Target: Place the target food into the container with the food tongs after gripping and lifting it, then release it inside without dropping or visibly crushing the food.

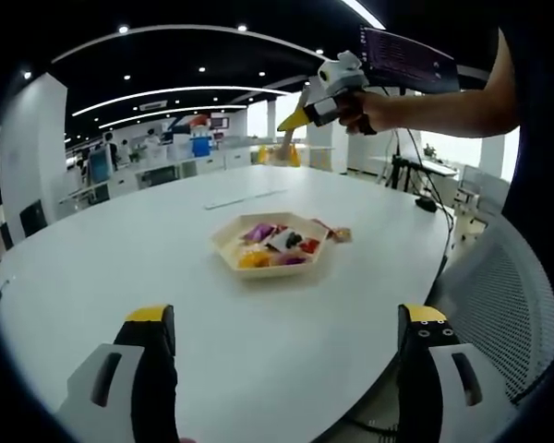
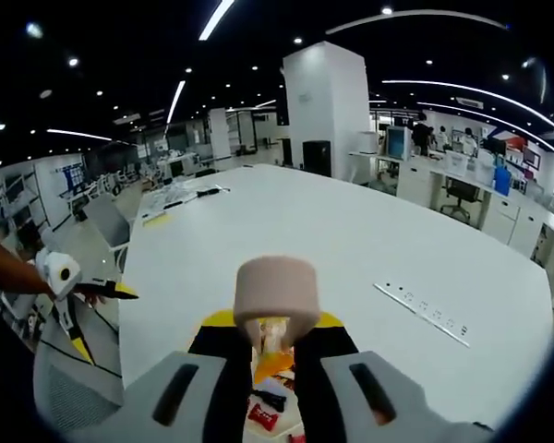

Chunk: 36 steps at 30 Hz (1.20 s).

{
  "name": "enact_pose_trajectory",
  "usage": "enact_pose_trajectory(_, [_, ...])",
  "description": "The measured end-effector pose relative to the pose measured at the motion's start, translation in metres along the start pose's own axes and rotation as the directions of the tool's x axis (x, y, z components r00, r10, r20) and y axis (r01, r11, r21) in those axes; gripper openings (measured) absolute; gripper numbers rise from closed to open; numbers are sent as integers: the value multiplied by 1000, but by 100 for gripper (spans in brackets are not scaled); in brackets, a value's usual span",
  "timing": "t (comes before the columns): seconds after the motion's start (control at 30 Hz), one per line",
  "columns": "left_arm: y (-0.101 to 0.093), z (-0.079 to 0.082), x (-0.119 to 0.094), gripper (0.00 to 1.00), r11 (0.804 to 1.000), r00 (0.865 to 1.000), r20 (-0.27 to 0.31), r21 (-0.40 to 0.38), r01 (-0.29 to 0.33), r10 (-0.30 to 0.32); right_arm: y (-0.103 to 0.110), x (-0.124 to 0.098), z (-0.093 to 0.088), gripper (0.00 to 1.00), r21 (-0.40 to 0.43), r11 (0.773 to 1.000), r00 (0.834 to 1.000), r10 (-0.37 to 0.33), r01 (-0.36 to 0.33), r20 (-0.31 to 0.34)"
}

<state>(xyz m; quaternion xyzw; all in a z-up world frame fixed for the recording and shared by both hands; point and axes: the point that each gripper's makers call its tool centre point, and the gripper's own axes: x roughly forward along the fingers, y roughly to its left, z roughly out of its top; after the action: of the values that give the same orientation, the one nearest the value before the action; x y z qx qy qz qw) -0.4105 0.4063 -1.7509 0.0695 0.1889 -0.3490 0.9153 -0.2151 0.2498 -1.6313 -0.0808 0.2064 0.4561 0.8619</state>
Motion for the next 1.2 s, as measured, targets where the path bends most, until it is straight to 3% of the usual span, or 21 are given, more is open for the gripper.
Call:
enact_pose_trajectory(0.23, [0,-1,0,97,1000,1000,-4,0,-2,2,7,15,7,15,-16,1000,1000,20,-20,-1])
enact_pose_trajectory(0.67, [3,0,-1,96,1000,1000,1,-1,-9,9,19,24,2,18,-41,997,998,58,-59,-13])
enact_pose_trajectory(1.1, [3,3,-1,96,1000,1000,10,-5,-13,13,17,22,2,18,-47,997,998,59,-59,-6])
enact_pose_trajectory(1.2, [3,2,-1,96,1000,1000,11,-4,-13,14,18,20,3,19,-82,995,998,66,-66,5])
